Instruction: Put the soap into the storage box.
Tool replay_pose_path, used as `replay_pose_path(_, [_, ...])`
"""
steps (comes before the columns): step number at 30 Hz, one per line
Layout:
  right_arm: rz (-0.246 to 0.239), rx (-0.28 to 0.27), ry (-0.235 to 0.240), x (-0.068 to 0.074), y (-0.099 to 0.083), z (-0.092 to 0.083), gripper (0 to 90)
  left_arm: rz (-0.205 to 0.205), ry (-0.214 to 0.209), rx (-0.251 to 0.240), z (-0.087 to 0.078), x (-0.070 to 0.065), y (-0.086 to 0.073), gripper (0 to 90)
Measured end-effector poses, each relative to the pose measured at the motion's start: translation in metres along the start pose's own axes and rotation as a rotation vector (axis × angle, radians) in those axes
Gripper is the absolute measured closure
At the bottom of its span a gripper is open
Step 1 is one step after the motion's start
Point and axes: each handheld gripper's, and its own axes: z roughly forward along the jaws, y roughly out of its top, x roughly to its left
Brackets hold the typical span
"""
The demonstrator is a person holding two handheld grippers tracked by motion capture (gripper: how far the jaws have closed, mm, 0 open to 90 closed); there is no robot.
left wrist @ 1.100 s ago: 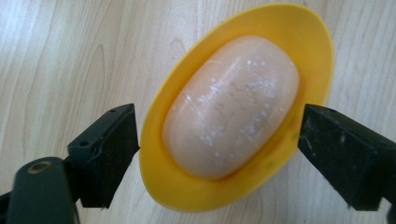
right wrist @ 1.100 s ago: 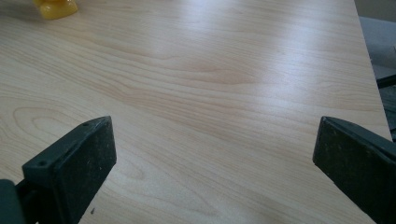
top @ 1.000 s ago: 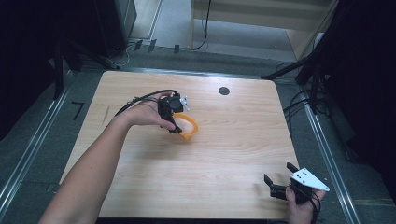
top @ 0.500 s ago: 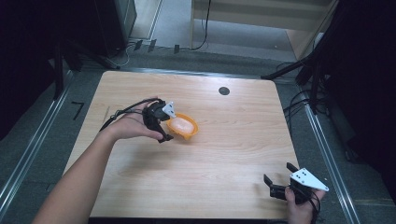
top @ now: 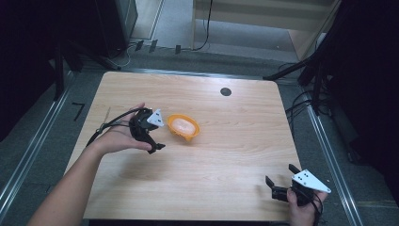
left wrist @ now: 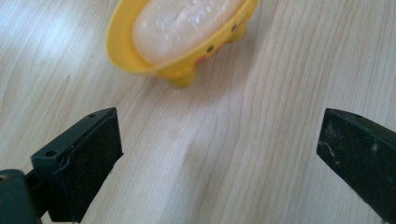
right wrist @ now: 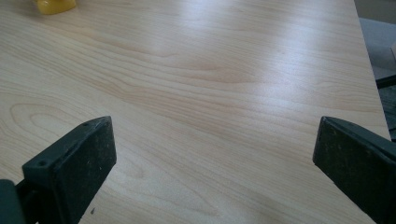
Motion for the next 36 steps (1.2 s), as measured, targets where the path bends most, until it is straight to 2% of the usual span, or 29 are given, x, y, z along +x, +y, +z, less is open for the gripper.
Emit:
replay_pose_path(2, [0.0,-0.002,0.0,0.0,0.0,0.0,0.0,-0.012,0.005,-0.007,-0.004,-0.002,-0.008,0.0])
replay_pose_path(3, [-0.001,-0.001,0.0,0.0,0.0,0.0,0.0,-0.032,0.004,-0.025,-0.008,-0.005,-0.016,0.0])
replay_pose_path(4, [-0.001,-0.001,0.0,0.0,0.0,0.0,0.0,-0.032,0.004,-0.025,-0.008,-0.005,-0.016,0.0])
replay_pose_path(11, [0.0,0.002,-0.001,0.0,0.0,0.0,0.0,-0.058,0.025,-0.071,-0.021,-0.022,-0.042,0.0])
replay_pose_path(14, [-0.001,0.008,-0.006,0.001,0.0,0.001,0.0,-0.081,0.041,-0.09,-0.022,-0.034,-0.057,0.0])
replay_pose_path(17, [-0.004,0.008,-0.007,0.001,0.0,0.001,0.0,-0.098,0.049,-0.102,-0.022,-0.039,-0.064,0.0])
replay_pose_path(19, [-0.004,0.008,-0.008,0.001,0.0,0.001,0.0,-0.119,0.054,-0.117,-0.022,-0.042,-0.071,0.0])
replay_pose_path(20, [-0.004,0.009,-0.007,0.001,0.0,0.001,0.0,-0.142,0.065,-0.136,-0.022,-0.046,-0.078,0.0])
replay_pose_path(21, [-0.004,0.01,-0.007,0.001,0.0,0.001,0.0,-0.142,0.065,-0.136,-0.022,-0.046,-0.078,0.0])
replay_pose_path(22, [-0.004,0.009,-0.007,0.001,0.0,0.001,0.0,-0.174,0.077,-0.16,-0.023,-0.05,-0.087,0.0])
replay_pose_path(23, [-0.005,0.01,-0.008,0.001,0.0,0.001,0.0,-0.187,0.079,-0.172,-0.024,-0.051,-0.091,0.0])
replay_pose_path(24, [-0.006,0.009,-0.007,0.001,0.0,0.001,0.0,-0.187,0.079,-0.172,-0.024,-0.051,-0.091,0.0])
replay_pose_path(30, [-0.006,0.009,-0.006,0.001,0.0,0.001,0.0,-0.26,0.126,-0.214,-0.029,-0.061,-0.115,0.0])
replay_pose_path(31, [-0.005,0.009,-0.006,0.001,0.0,0.001,0.0,-0.288,0.14,-0.233,-0.031,-0.063,-0.122,0.0])
replay_pose_path(33, [-0.006,0.009,-0.007,0.001,0.0,0.001,0.0,-0.302,0.139,-0.244,-0.032,-0.064,-0.126,0.0])
replay_pose_path(34, [-0.006,0.01,-0.007,0.001,0.0,0.001,0.0,-0.329,0.162,-0.258,-0.035,-0.067,-0.132,0.0])
replay_pose_path(36, [-0.004,0.01,-0.009,0.001,0.0,0.001,0.0,-0.359,0.165,-0.284,-0.036,-0.07,-0.14,0.0])
